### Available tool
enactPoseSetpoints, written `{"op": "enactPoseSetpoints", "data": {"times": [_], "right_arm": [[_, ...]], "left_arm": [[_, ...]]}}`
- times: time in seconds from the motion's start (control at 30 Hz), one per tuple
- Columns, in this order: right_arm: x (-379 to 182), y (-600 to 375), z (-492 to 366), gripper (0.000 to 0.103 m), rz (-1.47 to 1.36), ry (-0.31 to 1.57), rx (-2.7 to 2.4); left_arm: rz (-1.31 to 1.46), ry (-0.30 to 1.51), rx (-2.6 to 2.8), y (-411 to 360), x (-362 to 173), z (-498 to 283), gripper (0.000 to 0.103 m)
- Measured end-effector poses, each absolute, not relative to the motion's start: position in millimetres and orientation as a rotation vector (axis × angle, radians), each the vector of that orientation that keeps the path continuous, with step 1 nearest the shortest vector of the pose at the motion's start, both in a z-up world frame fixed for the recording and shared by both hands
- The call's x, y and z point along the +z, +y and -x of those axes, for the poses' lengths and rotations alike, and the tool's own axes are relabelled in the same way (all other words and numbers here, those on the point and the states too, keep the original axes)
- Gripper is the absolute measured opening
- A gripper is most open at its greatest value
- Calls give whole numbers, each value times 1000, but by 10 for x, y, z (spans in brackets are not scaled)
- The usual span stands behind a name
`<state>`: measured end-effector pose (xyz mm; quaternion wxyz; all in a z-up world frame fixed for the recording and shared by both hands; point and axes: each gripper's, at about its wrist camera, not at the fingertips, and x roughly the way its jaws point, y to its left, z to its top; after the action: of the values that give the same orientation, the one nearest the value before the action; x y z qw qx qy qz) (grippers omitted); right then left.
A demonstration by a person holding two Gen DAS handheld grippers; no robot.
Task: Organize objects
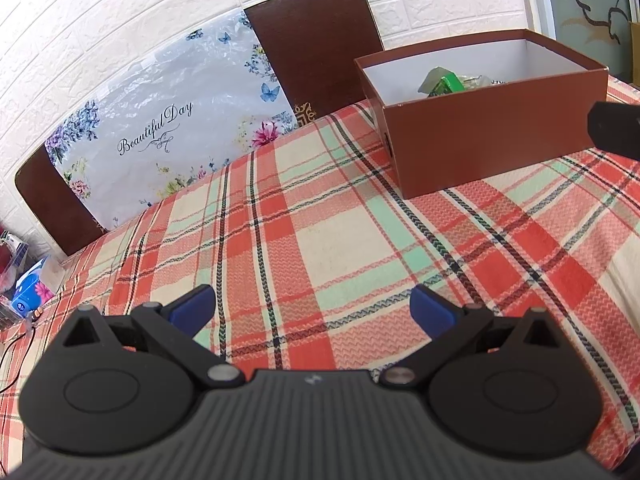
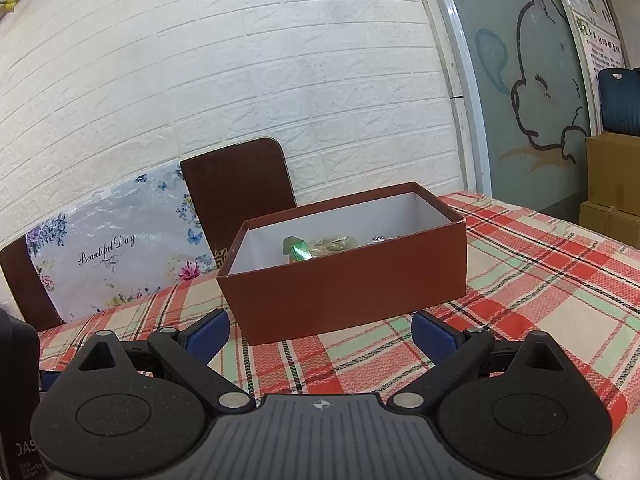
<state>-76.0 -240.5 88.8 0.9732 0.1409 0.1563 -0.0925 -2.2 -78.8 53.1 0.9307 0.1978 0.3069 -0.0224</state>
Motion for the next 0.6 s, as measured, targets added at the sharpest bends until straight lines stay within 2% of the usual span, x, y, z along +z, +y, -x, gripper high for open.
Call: {"op": "enactPoseSetpoints", "data": {"times": [0.6], "right_arm": [[823, -2503, 689, 97, -282, 342, -167]], "left_arm": [[-424, 667, -39, -783, 454, -19, 103]]}}
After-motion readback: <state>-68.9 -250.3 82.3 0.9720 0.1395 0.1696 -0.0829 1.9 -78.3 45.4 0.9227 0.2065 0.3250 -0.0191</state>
